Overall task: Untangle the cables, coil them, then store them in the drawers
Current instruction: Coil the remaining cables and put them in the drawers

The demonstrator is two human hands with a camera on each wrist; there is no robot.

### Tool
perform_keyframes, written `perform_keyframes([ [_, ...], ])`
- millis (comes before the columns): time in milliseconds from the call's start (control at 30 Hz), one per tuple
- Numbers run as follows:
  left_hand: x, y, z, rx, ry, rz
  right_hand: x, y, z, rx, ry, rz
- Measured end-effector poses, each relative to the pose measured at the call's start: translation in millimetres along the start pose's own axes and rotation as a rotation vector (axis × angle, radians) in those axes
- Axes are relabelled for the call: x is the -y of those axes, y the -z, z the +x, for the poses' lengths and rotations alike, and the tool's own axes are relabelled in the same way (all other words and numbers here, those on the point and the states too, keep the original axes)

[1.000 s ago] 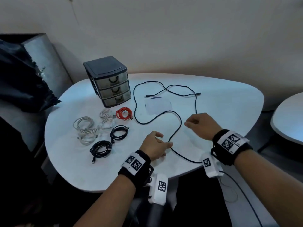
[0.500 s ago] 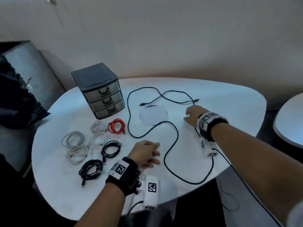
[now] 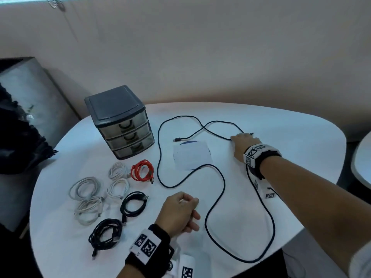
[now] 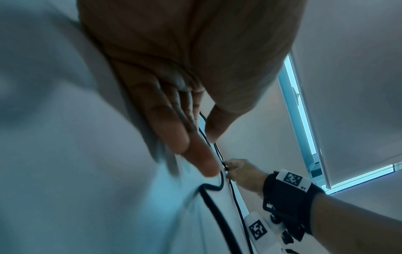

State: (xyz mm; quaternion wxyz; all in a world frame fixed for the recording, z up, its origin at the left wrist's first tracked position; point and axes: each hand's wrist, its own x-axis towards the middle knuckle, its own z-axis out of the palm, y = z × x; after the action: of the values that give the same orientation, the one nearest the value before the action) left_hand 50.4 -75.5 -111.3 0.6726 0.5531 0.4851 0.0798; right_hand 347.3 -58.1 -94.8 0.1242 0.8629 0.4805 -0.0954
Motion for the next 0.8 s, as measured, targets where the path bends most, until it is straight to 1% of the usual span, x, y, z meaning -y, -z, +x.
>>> perform_keyframes([
  [33, -0.3, 0.1, 0.0, 0.001, 0.001, 0.003, 0.7, 0.6, -3.1, -0.061, 0.011, -0.028],
  [100, -1.7, -0.5, -0.9, 0.005, 0.001, 0.007, 4.1, 3.0, -11.1, -0.101, 0.008, -0.030],
  [200, -4.2, -1.9, -4.7, 0.017, 0.002, 0.008, 13.9, 8.4, -27.6, -0.071, -0.010, 0.063],
  [267, -7.2, -1.6, -8.3, 0.029, 0.014, -0.005, 23.6, 11.5, -44.1, -0.014, 0.038, 0.177],
  [333, -12.1, -1.1, -12.8, 0.045, 0.002, -0.024, 36.8, 15.7, -66.8, 0.036, 0.099, 0.387],
  [367, -15.8, -1.3, -15.9, 0.043, -0.028, -0.012, 44.6, 17.7, -80.0, 0.034, 0.114, 0.543],
  [433, -25.2, -4.6, -25.9, 0.036, -0.125, 0.024, 61.6, 18.5, -109.1, -0.005, 0.131, 0.835],
  [467, -29.8, -7.8, -32.8, 0.047, -0.168, 0.011, 70.5, 18.8, -124.3, -0.024, 0.161, 0.912],
  [500, -33.6, -11.6, -40.4, 0.068, -0.200, -0.029, 78.5, 18.6, -138.8, -0.043, 0.207, 0.928],
  [567, -37.4, -17.0, -54.5, 0.093, -0.242, -0.165, 91.1, 17.3, -164.2, -0.090, 0.299, 0.848],
  [667, -31.2, -11.2, -70.7, 0.077, -0.248, -0.340, 96.6, 20.1, -187.0, -0.199, 0.375, 0.726],
  [733, -27.9, -1.7, -83.6, 0.059, -0.252, -0.392, 95.5, 24.4, -195.9, -0.264, 0.437, 0.715],
  [800, -30.1, 9.2, -100.6, 0.034, -0.302, -0.423, 95.7, 29.0, -202.6, -0.305, 0.495, 0.722],
])
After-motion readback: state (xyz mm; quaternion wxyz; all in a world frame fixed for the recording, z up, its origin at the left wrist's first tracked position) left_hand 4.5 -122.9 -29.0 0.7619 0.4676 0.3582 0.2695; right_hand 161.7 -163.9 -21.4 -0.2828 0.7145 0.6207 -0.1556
